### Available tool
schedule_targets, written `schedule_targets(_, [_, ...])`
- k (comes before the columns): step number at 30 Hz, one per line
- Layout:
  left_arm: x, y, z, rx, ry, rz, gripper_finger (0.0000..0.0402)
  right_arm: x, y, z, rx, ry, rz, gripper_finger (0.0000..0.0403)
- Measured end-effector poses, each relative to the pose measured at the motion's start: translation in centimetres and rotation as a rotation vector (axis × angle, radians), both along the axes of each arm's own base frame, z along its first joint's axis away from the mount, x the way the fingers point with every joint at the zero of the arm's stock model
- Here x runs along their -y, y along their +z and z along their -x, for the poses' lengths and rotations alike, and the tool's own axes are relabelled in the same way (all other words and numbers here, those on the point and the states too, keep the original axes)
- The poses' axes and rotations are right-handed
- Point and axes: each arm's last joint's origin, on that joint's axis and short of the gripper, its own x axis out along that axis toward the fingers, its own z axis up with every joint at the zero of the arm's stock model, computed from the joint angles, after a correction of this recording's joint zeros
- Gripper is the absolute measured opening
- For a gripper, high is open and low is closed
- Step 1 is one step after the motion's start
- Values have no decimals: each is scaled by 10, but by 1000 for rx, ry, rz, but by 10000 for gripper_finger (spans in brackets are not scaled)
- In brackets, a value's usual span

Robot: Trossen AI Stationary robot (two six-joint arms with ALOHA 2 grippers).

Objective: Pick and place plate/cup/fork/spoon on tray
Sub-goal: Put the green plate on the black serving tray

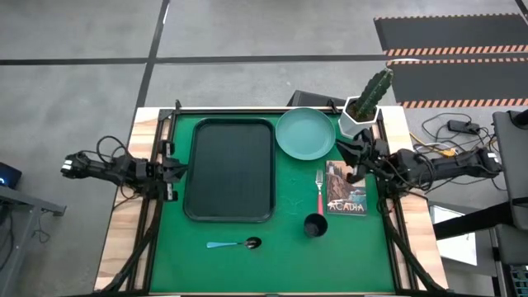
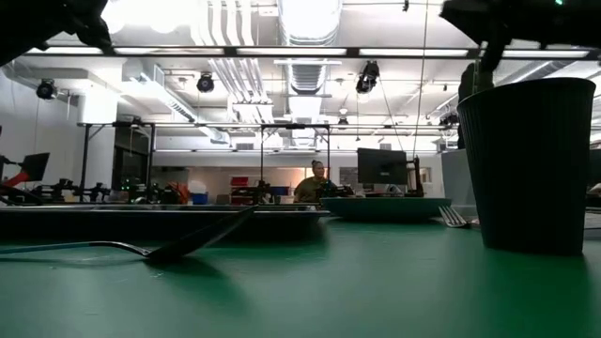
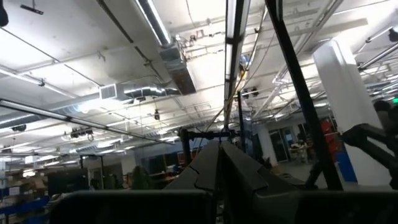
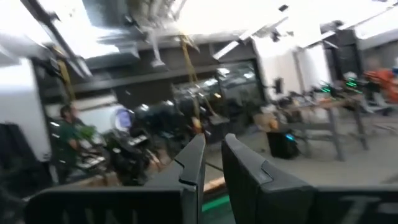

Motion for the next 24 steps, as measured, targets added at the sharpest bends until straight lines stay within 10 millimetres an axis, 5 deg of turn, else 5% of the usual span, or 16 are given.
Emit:
schedule_targets(12, [0,-3,-1,-13,2,0,0,9,48,-64,-415,-203,-98,43])
schedule_targets(24, [-3,0,2,18,69,39,0,39,61,-122,-810,-218,-166,43])
